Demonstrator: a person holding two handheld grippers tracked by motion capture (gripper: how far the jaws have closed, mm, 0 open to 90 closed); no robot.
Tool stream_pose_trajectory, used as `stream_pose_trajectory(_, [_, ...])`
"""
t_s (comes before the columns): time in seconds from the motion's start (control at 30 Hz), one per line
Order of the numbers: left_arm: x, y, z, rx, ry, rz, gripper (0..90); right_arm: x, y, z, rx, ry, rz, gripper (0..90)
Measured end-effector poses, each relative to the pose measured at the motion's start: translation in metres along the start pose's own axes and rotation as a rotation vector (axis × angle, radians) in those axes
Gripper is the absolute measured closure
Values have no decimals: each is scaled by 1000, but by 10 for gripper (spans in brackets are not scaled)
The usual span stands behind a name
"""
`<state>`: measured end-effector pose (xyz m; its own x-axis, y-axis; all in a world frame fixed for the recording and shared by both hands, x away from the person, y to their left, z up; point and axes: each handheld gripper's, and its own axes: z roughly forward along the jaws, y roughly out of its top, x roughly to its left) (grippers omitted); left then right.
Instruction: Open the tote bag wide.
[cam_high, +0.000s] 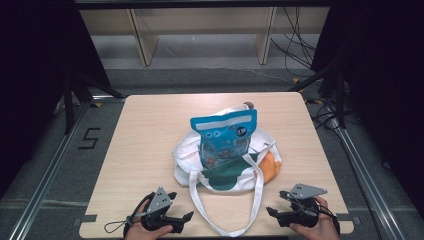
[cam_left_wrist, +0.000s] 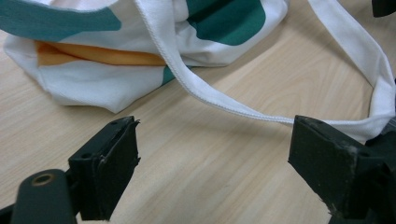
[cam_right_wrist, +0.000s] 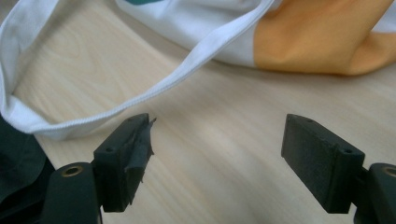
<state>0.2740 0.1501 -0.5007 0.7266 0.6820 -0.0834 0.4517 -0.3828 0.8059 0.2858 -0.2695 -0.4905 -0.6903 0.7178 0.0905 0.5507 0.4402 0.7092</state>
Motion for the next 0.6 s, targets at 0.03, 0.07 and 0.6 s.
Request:
stream_pose_trajectory(0.03, [-2, 0, 1, -18, -7, -13, 151, 0, -1, -1, 7, -2, -14, 253])
stream_pose_trajectory(0.07, [-2, 0, 1, -9, -6, -17, 151, 2, -2, 0, 10, 3, 2, 253])
stream_pose_trajectory(0.6, [1, 0, 2, -9, 0, 4, 151, 0, -3, 3, 18, -1, -38, 252])
